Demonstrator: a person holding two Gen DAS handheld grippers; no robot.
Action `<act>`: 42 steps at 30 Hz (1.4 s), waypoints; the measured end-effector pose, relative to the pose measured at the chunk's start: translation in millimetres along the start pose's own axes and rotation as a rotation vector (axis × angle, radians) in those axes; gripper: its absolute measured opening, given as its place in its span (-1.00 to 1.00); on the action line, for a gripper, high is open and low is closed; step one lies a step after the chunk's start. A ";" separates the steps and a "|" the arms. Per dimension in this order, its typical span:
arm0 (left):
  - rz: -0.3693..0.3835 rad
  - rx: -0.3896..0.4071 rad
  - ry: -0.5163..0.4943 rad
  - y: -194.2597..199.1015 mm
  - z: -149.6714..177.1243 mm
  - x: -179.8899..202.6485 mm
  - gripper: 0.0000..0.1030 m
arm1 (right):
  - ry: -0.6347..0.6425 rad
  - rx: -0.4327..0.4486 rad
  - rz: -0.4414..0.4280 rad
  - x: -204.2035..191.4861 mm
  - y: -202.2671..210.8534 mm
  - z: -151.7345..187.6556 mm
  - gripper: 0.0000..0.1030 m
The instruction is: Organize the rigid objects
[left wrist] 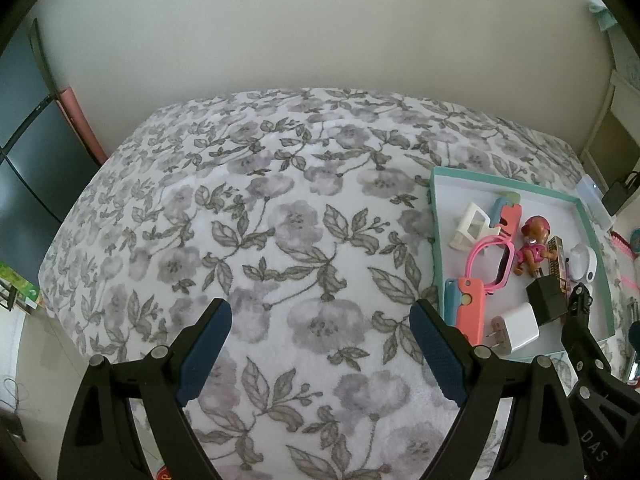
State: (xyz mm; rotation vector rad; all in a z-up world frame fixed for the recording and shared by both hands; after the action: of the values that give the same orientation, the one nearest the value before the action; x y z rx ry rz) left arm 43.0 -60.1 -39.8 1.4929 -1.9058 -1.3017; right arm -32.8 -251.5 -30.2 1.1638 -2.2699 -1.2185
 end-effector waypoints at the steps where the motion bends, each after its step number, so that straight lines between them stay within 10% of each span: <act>1: -0.002 0.001 -0.001 0.3 0.1 0.0 0.77 | 0.000 0.000 0.001 -0.1 0.0 0.1 1.00; 42: -0.010 0.001 -0.005 1.7 -0.2 -0.2 0.77 | 0.002 -0.003 0.004 1.4 -0.8 0.9 1.00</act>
State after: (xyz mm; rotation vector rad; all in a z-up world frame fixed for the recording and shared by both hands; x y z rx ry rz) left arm 42.3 -60.0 -38.2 1.5029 -1.9054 -1.3104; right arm -33.8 -252.4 -31.5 1.1588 -2.2674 -1.2188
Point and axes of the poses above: each gripper's, at about its wrist camera, not at the fingertips, and y roughly against the way its jaws point, x to its right, z to its underside, the point moved 8 cm from there along -y, roughly the way its jaws point, and after that the axes turned 14 degrees about -y, right-handed, at the moved point
